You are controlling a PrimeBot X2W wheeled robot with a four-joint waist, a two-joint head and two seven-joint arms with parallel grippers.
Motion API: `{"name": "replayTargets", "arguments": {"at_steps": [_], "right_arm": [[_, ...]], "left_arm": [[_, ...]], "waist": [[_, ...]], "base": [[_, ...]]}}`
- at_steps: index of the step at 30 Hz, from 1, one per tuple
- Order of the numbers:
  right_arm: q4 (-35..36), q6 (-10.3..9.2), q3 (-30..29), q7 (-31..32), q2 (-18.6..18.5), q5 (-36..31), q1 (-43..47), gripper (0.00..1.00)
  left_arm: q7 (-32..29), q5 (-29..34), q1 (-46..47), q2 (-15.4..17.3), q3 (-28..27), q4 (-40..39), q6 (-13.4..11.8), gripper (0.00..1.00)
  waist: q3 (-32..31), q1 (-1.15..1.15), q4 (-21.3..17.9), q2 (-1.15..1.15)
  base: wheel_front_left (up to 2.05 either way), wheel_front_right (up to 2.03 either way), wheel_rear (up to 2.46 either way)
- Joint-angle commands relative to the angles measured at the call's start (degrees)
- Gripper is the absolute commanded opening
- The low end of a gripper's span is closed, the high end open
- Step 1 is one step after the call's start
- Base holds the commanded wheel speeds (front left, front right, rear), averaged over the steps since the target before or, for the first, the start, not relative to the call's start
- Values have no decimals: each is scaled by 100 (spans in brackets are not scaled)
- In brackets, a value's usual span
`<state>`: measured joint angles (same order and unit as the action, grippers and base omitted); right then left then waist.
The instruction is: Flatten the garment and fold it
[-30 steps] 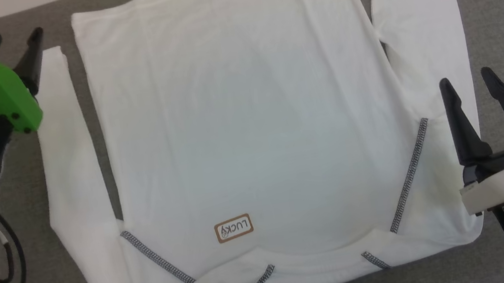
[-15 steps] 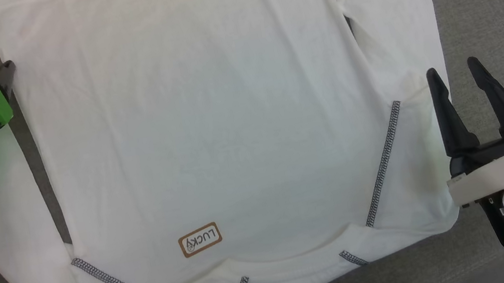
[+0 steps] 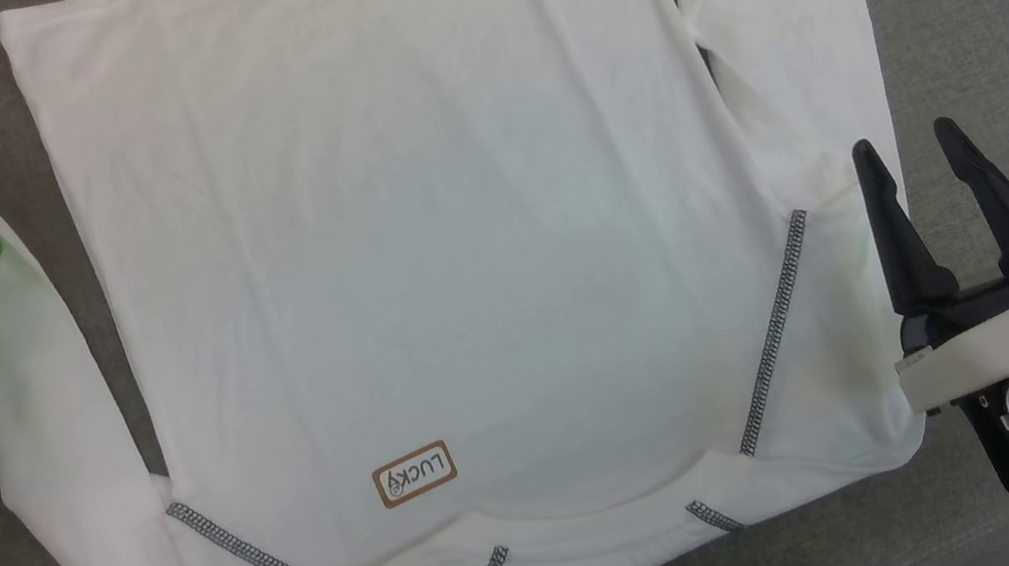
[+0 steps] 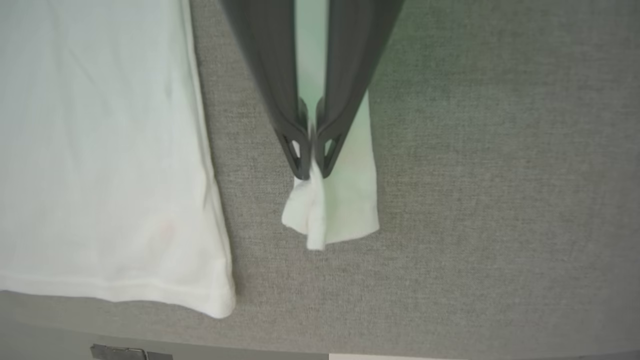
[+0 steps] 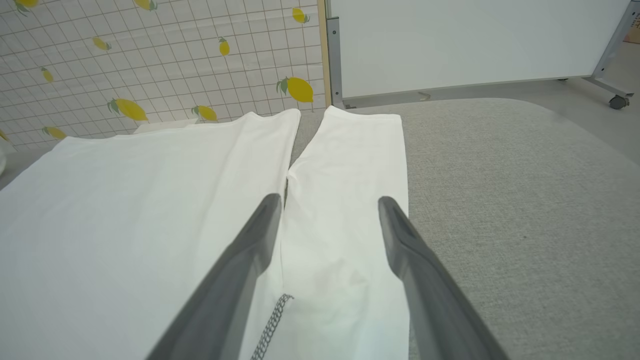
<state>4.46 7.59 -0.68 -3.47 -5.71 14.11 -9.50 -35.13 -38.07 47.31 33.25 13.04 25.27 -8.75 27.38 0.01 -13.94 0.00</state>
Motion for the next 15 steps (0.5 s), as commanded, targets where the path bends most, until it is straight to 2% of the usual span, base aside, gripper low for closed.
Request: {"name": "replayTargets", "arguments": {"at_steps": [1,8,12,15], "right_arm": [[-6,-10,-11,21,10,2,-77,100],[-22,-10,-163,97,17,-44,130,100],[34,-10,-318,207,34,-88,389,100],[121,-10,-416,307,56,-113,603,100]], "left_arm": [[163,-22,-57,-28,-27,-26,66,0],[1072,-269,-167,-308,-246,-270,396,0],[1190,-340,-360,-426,-147,-814,582,0],[1089,-385,-592,-516,17,-1550,645,0]], "waist": [[-145,-1,79,0],[-827,-1,262,0],[-1268,-1,410,0],[-1579,-1,517,0]], "base": [[0,0,0],[0,0,0],[0,0,0],[0,0,0]]}}
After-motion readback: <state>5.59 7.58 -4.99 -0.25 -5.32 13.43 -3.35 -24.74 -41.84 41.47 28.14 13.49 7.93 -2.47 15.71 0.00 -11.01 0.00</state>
